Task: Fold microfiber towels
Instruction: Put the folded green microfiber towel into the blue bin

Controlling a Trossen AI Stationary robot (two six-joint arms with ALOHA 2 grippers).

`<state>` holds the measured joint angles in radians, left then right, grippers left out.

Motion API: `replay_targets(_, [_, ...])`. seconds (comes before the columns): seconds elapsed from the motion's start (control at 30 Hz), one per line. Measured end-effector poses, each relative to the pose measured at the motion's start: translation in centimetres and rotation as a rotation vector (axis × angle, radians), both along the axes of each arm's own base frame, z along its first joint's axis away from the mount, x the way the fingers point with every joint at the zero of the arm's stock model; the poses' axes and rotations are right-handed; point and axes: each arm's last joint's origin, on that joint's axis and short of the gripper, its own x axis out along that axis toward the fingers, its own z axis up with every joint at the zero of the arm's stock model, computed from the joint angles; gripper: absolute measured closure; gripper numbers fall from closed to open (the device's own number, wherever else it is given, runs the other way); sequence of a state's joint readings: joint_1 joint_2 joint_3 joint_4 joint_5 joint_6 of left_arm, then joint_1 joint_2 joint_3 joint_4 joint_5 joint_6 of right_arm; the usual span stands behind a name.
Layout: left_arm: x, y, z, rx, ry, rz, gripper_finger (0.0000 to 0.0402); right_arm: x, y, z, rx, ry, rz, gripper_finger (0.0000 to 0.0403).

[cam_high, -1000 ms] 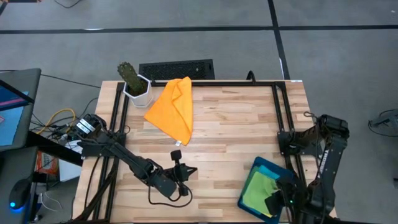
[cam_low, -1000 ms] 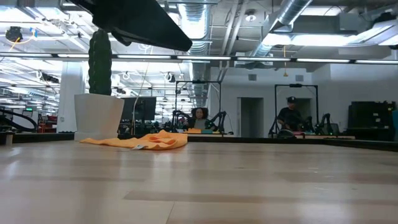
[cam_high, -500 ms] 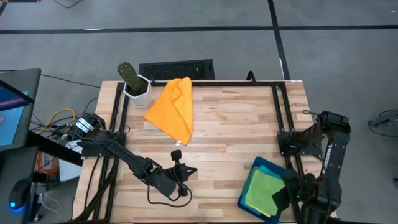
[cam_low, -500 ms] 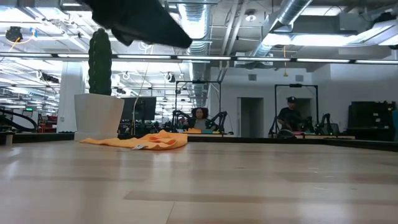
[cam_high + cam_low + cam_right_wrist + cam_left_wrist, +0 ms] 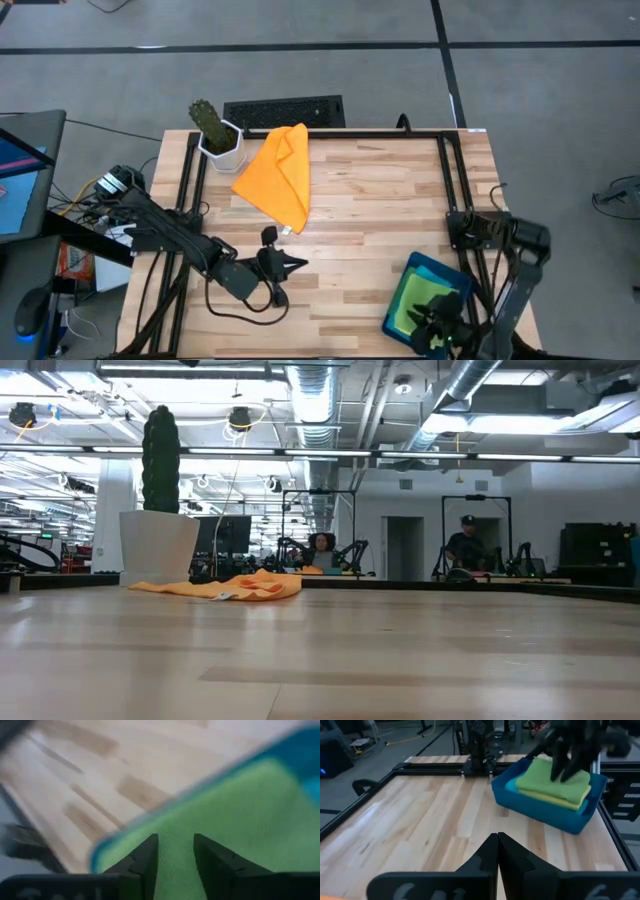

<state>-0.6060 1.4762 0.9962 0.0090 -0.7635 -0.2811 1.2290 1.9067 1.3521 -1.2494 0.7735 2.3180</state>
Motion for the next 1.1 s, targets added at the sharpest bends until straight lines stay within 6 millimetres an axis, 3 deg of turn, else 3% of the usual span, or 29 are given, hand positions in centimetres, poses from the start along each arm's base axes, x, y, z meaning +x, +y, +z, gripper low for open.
replay_targets(0.13, [-0.1, 0.1, 0.1, 0.000, 0.000, 0.001, 0.0401, 0.2, 1.1, -3.5, -0.013, 0.095, -0.026, 0.0272])
replay_targets(0.37, [0.0, 0.1, 0.0, -0.008, 0.000, 0.009, 0.0401, 1.2, 1.2, -6.2, -0.047, 0.209, -0.076, 0.0301])
replay_targets(0.5, [0.0, 0.1, 0.0, -0.008, 0.000, 0.009, 0.0401, 1.6, 0.7, -5.6, -0.055, 0.206, -0.079, 0.0306])
replay_targets(0.67, [-0.4, 0.3, 0.4, -0.016, 0.013, -0.015, 0.0401, 0.9, -0.6, -0.6, -0.101, 0.203, -0.066, 0.0307])
replay_targets(0.8, [-1.0, 0.7, 1.0, -0.031, 0.023, -0.023, 0.0401, 0.1, -1.7, 1.8, -0.092, 0.200, -0.052, 0.0307])
replay_targets(0.93, [-1.5, 1.1, 1.1, -0.049, 0.048, -0.007, 0.0401, 0.0, -2.8, 0.9, -0.142, 0.213, -0.070, 0.0307])
replay_targets(1.1, [-1.7, 1.2, 0.5, -0.070, 0.090, 0.009, 0.0401, 0.3, -3.7, -2.9, -0.107, 0.211, -0.098, 0.0307])
